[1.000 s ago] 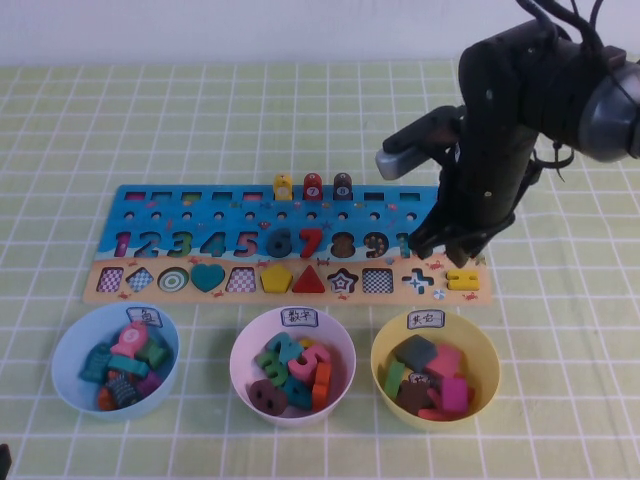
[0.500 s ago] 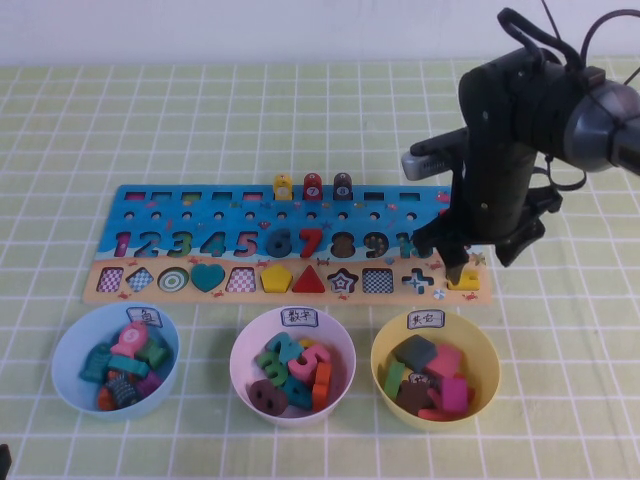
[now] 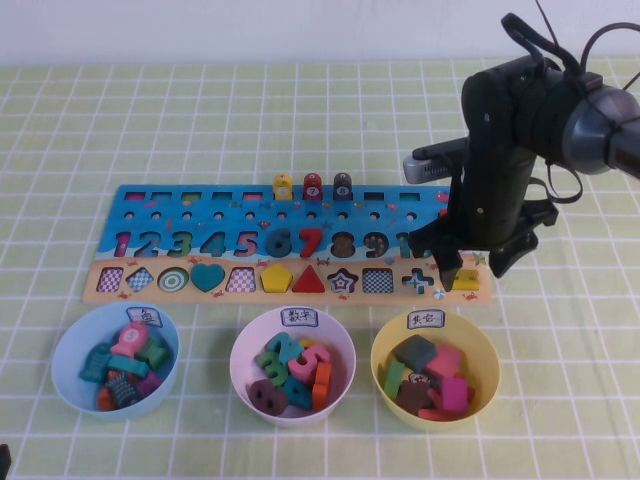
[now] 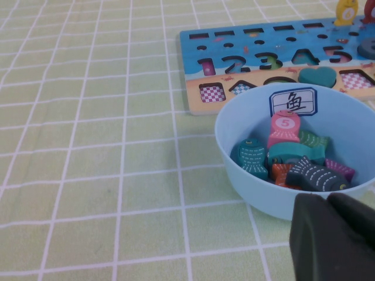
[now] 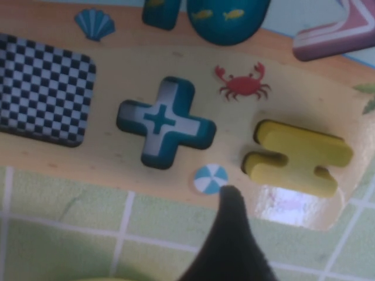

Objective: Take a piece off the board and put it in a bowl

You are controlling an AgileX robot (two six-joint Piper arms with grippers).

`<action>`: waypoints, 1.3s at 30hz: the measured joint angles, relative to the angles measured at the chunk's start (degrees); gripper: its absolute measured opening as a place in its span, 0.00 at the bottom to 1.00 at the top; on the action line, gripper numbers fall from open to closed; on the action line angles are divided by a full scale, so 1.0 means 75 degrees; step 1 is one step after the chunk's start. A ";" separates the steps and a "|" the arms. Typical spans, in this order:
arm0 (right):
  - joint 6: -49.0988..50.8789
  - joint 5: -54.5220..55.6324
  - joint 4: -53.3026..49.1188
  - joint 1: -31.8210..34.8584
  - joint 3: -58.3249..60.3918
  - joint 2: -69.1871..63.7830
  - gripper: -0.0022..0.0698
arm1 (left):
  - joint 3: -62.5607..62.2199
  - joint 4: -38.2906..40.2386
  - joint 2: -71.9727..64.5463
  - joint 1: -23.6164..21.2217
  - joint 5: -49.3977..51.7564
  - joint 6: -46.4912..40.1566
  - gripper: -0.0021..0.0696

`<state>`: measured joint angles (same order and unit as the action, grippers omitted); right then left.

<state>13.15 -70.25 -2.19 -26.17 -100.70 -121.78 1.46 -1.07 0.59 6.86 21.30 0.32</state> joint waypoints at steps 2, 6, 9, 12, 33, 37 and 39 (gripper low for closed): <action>-0.0002 0.0000 0.0000 0.0000 0.0000 -0.0046 0.68 | 0.0000 0.0000 0.0000 0.0000 0.0000 0.0000 0.02; 0.0015 0.0078 0.0000 0.0000 -0.0005 -0.0187 0.68 | 0.0000 0.0000 0.0000 0.0000 0.0000 0.0000 0.02; 0.0026 0.0179 0.0000 0.0000 -0.0005 -0.0320 0.68 | 0.0000 0.0000 0.0000 0.0000 0.0000 0.0000 0.02; 0.0043 0.0302 0.0020 0.0000 -0.0017 -0.0350 0.66 | 0.0000 -0.0014 0.0000 0.0000 0.0000 0.0000 0.02; -0.0034 0.0111 -0.0441 0.0000 -0.0365 0.0068 0.47 | 0.0000 -0.0014 0.0000 0.0000 0.0000 0.0000 0.02; -0.0273 0.0076 -0.0441 -0.0015 -0.0707 0.0508 0.47 | 0.0000 -0.0014 0.0000 0.0000 0.0000 0.0000 0.02; -0.0422 0.0043 -0.0374 -0.0015 -0.0764 0.0772 0.47 | 0.0000 -0.0014 0.0000 0.0000 0.0000 0.0000 0.02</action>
<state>9.98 -69.93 -5.00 -26.29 -106.43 -115.99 1.46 -1.18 0.59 6.86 21.30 0.32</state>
